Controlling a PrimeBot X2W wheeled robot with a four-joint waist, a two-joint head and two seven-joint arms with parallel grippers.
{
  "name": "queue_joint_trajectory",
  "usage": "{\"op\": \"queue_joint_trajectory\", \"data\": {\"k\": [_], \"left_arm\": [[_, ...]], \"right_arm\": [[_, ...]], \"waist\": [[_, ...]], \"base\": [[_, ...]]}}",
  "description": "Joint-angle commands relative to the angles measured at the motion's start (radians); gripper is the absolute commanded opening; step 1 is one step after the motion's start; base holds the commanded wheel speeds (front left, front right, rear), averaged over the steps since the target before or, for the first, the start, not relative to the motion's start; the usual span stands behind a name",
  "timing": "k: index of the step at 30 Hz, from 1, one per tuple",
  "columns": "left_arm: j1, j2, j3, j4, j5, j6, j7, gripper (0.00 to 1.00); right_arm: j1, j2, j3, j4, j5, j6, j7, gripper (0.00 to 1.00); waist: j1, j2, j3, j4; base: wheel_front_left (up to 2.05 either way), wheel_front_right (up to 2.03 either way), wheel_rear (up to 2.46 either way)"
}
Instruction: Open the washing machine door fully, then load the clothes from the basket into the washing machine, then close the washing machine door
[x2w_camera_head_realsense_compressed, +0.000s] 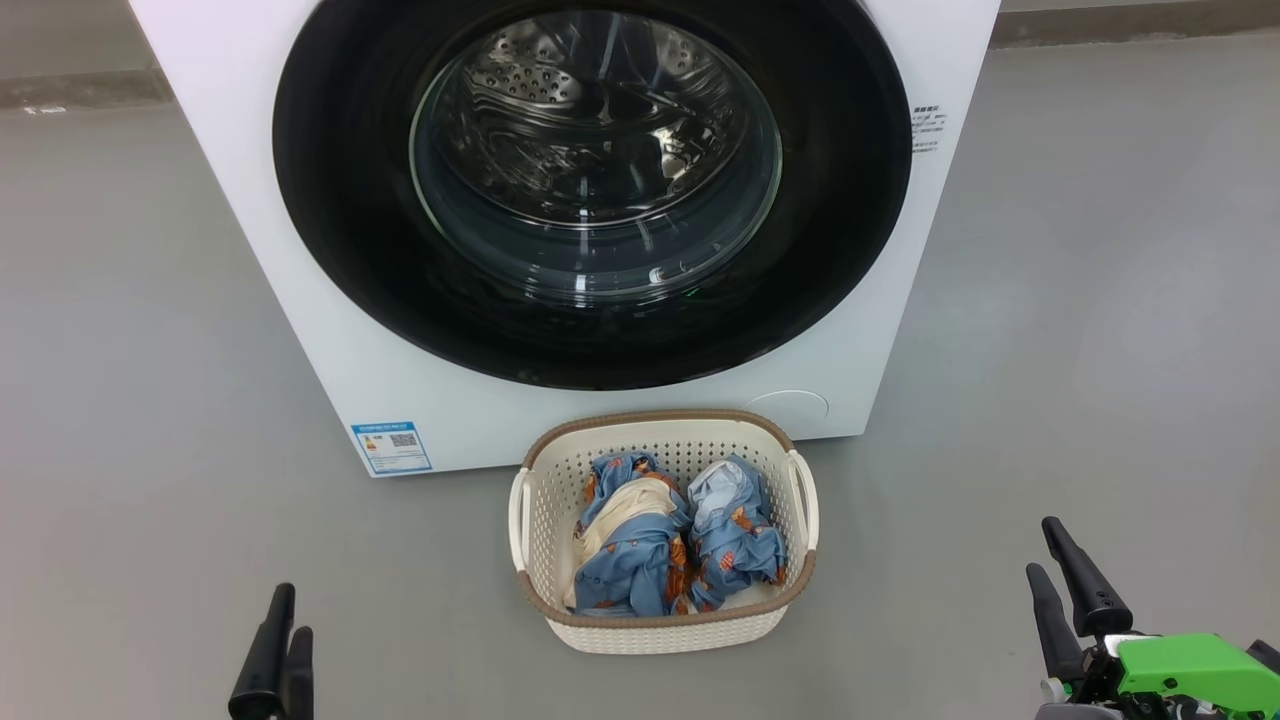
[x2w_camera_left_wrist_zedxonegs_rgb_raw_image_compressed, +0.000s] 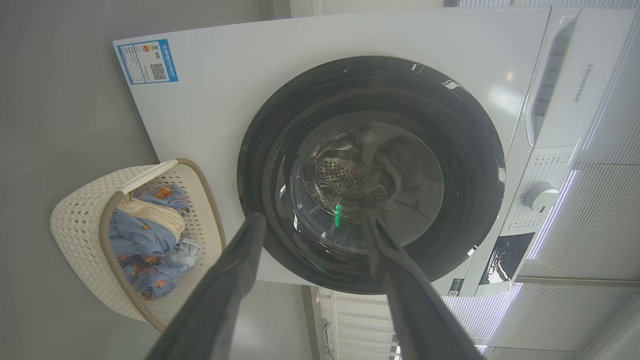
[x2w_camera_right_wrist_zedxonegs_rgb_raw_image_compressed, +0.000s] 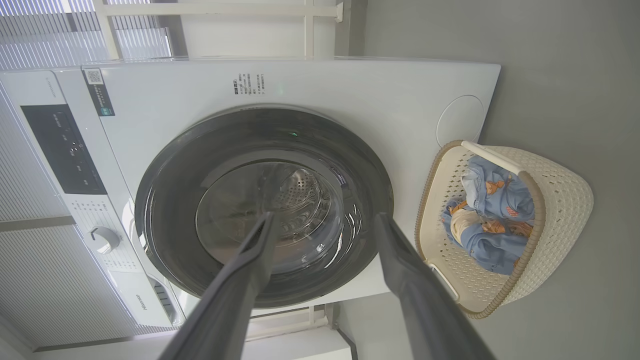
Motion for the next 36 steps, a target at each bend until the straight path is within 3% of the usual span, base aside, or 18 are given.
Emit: {"op": "queue_joint_trajectory", "data": {"k": [1,18,36], "left_arm": [[-0.027,0.010,0.002,-0.030,0.004,-0.002,-0.010,1.00],[-0.030,0.022,-0.016,-0.053,0.093,-0.006,-0.059,1.00],[-0.036,0.039,-0.037,-0.087,0.341,-0.012,-0.108,1.00]], "right_arm": [[-0.029,-0.014,-0.003,-0.028,-0.007,0.000,-0.006,1.00],[-0.039,-0.010,0.003,-0.038,-0.131,0.001,-0.034,1.00],[-0.062,-0.024,0.030,-0.032,-0.392,0.002,-0.063,1.00]], "waist": [[0.0009,-0.0001,-0.001,0.001],[0.0000,-0.0001,0.002,0.005],[0.0000,-0.0001,0.004,0.009]], "base": [[0.00,0.00,0.00],[0.00,0.00,0.00],[0.00,0.00,0.00]]}}
